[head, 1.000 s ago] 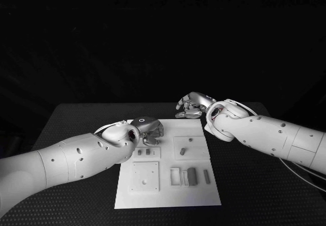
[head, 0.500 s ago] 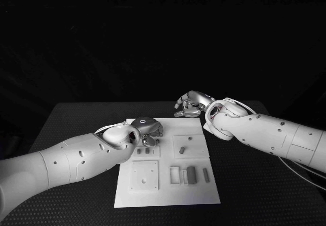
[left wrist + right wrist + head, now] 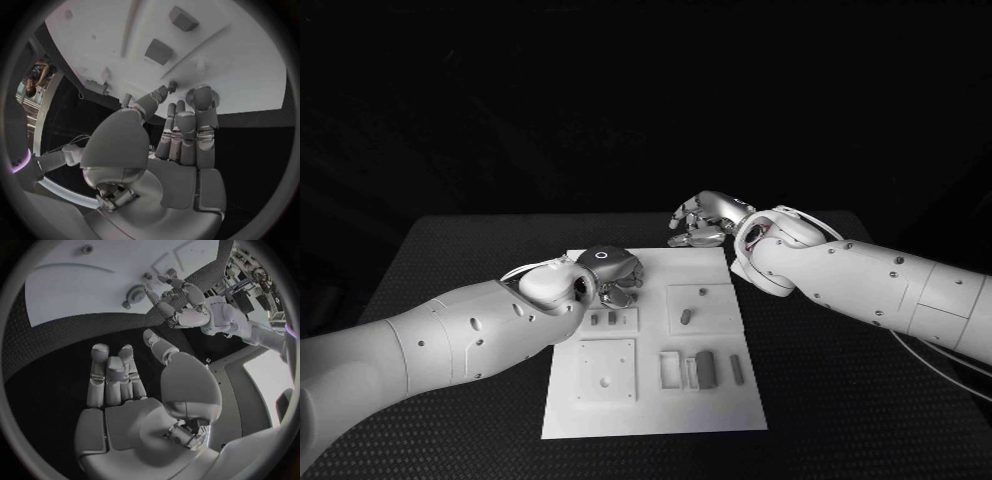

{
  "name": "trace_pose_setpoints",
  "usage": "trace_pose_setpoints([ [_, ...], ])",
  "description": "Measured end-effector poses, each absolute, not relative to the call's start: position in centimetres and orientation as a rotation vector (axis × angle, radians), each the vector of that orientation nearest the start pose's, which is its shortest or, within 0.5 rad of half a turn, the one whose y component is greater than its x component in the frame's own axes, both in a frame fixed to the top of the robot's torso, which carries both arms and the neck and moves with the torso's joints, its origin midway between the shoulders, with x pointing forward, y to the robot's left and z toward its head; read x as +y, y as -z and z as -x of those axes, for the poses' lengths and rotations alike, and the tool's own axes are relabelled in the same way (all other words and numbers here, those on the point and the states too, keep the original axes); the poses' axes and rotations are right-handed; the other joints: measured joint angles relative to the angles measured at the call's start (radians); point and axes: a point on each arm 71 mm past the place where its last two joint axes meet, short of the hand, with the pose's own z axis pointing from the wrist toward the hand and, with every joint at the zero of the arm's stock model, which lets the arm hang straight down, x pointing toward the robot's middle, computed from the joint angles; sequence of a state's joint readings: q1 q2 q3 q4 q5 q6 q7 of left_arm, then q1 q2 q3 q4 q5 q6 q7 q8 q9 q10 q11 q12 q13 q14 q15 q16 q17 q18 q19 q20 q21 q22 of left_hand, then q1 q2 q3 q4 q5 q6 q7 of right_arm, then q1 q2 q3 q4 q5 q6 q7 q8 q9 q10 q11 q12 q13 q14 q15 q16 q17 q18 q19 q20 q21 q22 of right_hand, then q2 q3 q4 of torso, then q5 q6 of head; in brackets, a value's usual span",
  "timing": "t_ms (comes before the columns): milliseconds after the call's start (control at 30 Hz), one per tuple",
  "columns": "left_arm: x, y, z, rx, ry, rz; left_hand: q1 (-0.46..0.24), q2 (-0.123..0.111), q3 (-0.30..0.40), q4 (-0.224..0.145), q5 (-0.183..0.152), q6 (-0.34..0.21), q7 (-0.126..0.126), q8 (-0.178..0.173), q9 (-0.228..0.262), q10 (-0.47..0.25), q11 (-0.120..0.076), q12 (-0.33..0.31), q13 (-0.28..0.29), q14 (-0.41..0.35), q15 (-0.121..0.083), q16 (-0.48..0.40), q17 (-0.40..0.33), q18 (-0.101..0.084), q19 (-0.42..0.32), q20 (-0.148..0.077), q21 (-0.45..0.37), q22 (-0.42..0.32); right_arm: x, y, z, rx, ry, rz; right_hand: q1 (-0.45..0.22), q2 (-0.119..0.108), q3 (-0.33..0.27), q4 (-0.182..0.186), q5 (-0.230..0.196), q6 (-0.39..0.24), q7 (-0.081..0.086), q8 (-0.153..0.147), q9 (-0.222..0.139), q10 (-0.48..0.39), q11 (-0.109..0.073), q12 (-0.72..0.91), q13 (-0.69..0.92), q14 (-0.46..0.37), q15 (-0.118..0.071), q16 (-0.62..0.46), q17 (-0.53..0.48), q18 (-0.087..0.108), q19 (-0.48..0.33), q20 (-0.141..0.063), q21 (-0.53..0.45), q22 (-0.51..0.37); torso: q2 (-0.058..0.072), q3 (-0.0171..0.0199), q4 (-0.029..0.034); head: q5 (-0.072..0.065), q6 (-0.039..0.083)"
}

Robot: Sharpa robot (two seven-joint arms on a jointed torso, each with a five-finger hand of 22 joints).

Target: Assemble the parts on the task board

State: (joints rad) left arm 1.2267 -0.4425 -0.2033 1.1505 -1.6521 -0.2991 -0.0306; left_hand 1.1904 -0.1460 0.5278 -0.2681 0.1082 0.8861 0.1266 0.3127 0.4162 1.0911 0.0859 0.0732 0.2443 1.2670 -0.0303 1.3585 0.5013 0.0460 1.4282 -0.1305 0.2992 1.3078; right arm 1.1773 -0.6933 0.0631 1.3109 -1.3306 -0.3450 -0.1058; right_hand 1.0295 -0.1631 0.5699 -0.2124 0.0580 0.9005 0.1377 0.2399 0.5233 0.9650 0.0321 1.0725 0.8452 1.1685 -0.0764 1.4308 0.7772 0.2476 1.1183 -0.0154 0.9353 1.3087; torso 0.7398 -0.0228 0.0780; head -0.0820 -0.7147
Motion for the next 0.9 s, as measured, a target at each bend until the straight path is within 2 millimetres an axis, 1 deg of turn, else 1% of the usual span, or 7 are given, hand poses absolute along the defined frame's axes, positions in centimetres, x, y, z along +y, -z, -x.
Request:
trace_pose_setpoints([
  [133,8.96,24.22,-51.82,1.660,0.575,-0.564,0.000,0.000,0.000,0.000,0.000,0.004,0.000,0.000,0.000,0.001,-0.001,0.000,0.000,0.000,0.000,0.001,0.001,0.000,0.000,0.000,0.004,0.000,-19.03,17.24,-53.32,1.609,-0.674,-0.069,0.000,0.000,0.000,0.000,0.000,0.000,0.000,0.000,0.000,0.000,0.000,0.000,-0.001,0.000,0.000,0.000,0.000,0.000,0.000,0.000,0.000,0.000,0.003,0.0008,0.0007,0.000,-0.001],
  [233,8.84,24.54,-51.84,1.664,0.573,-0.564,-0.003,0.003,0.003,-0.003,0.000,0.009,0.002,0.004,0.000,0.022,-0.004,0.000,0.000,0.004,-0.004,0.004,0.002,0.001,0.000,0.000,0.011,0.000,-19.02,17.23,-53.29,1.609,-0.675,-0.068,0.000,0.000,0.000,0.000,0.000,0.000,0.000,0.000,0.000,0.000,0.000,0.000,-0.001,0.000,0.000,0.000,0.000,0.000,0.000,0.000,0.000,0.000,0.005,0.0018,0.0012,-0.001,-0.001],
  [333,8.57,24.89,-51.69,1.669,0.577,-0.565,-0.004,0.004,0.003,-0.003,0.000,0.009,0.002,0.004,0.000,0.029,-0.001,0.004,0.000,0.004,-0.004,0.004,0.002,0.001,0.000,0.000,0.011,0.000,-19.06,17.23,-53.30,1.609,-0.674,-0.069,0.000,0.000,0.000,0.000,0.000,0.000,0.000,0.000,0.000,0.000,0.000,0.000,-0.002,0.000,0.000,0.000,0.000,0.000,0.000,0.000,0.000,0.000,0.007,0.0024,0.0013,-0.002,-0.002],
  [400,8.46,24.96,-51.64,1.669,0.579,-0.567,-0.004,0.004,0.006,-0.006,0.000,0.018,0.004,0.007,0.000,0.039,-0.005,0.007,0.001,0.004,-0.004,0.004,0.003,0.001,0.000,0.000,0.012,0.000,-19.08,17.23,-53.31,1.609,-0.674,-0.069,0.000,0.000,0.000,0.000,0.000,-0.001,0.001,0.000,0.000,0.000,0.000,0.000,-0.002,0.000,0.000,0.000,0.000,0.000,0.000,0.000,0.000,0.000,0.008,0.0029,0.0013,-0.002,-0.002],
  [667,8.39,24.95,-51.65,1.669,0.579,-0.569,-0.008,0.008,0.007,-0.007,0.000,0.038,0.006,0.016,0.000,0.069,-0.011,0.017,0.009,0.007,-0.007,0.004,0.004,0.001,0.000,0.000,0.020,0.000,-19.13,17.24,-53.31,1.609,-0.672,-0.069,0.000,0.000,0.000,0.000,0.000,-0.001,0.001,0.000,0.000,0.000,0.000,-0.001,-0.003,0.000,0.000,0.000,0.000,0.000,-0.002,0.002,0.000,0.000,0.007,0.0027,0.0009,-0.003,-0.007],
  [800,8.47,24.97,-51.68,1.670,0.576,-0.569,-0.008,0.008,0.008,-0.008,0.000,0.038,0.005,0.018,0.001,0.076,-0.009,0.020,0.012,0.009,-0.005,0.004,0.005,0.001,0.002,0.002,0.023,0.000,-19.16,17.24,-53.32,1.609,-0.672,-0.070,0.000,0.000,0.000,0.000,0.000,-0.001,0.001,0.000,0.000,0.000,0.000,-0.001,-0.003,0.000,0.000,0.000,0.000,0.000,-0.002,0.002,0.000,0.000,0.006,0.0024,0.0012,-0.004,-0.008],
  [900,8.55,24.98,-51.73,1.671,0.573,-0.569,-0.008,0.008,0.008,-0.008,0.000,0.046,0.007,0.018,0.001,0.081,-0.013,0.023,0.015,0.009,-0.005,0.004,0.005,0.001,0.002,0.002,0.023,0.000,-19.19,17.25,-53.33,1.609,-0.671,-0.070,0.000,0.000,0.000,0.000,0.000,-0.001,0.001,0.000,0.000,0.000,0.000,-0.001,-0.004,0.000,0.000,0.000,0.000,0.000,-0.002,0.002,0.000,0.000,0.006,0.0021,0.0013,-0.004,-0.008],
])
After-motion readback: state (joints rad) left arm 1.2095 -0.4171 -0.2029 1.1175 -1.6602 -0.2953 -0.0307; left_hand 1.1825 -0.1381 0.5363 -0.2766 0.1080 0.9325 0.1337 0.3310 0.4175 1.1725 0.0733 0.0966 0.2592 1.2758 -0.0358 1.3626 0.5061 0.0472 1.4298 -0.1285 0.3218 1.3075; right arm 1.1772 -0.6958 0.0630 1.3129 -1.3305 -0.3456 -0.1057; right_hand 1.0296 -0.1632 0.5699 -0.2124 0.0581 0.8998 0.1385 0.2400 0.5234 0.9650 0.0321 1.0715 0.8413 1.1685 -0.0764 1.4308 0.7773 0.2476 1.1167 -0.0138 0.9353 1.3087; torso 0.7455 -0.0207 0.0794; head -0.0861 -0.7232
